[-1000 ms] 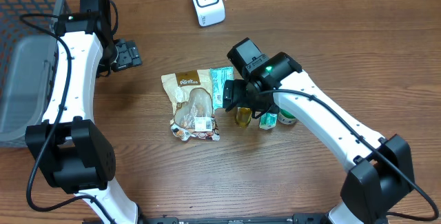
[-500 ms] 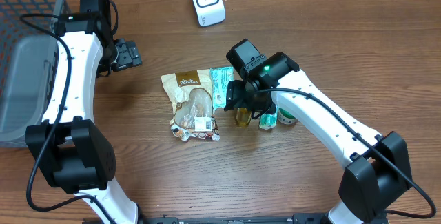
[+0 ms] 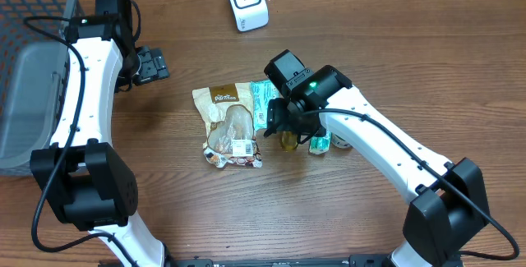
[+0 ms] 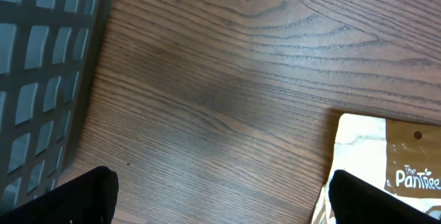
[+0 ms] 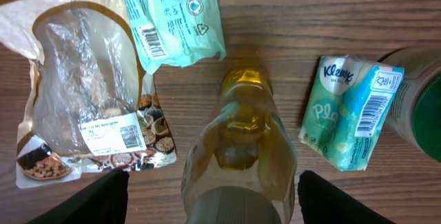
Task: Scan the item barcode
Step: 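Lower the right gripper around the oil bottle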
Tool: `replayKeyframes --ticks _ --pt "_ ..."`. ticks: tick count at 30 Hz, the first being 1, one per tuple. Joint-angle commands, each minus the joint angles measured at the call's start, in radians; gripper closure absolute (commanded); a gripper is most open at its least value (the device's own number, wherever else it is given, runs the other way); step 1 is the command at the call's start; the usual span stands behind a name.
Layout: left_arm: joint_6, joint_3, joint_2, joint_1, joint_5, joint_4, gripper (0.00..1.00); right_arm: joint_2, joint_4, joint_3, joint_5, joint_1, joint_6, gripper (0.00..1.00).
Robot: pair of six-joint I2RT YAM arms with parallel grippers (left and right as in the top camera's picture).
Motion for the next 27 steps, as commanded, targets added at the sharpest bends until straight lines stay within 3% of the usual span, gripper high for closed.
replayKeyframes --ticks 1,27 --pt "0.004 0.016 -0.016 -0.001 -0.013 0.001 0.0 0.0 0.003 -0.005 0.023 0.003 0.001 0.25" --pt "0.004 0.016 -0.016 -0.001 -0.013 0.001 0.0 0.0 -0.013 -0.005 0.072 0.011 0.0 0.34"
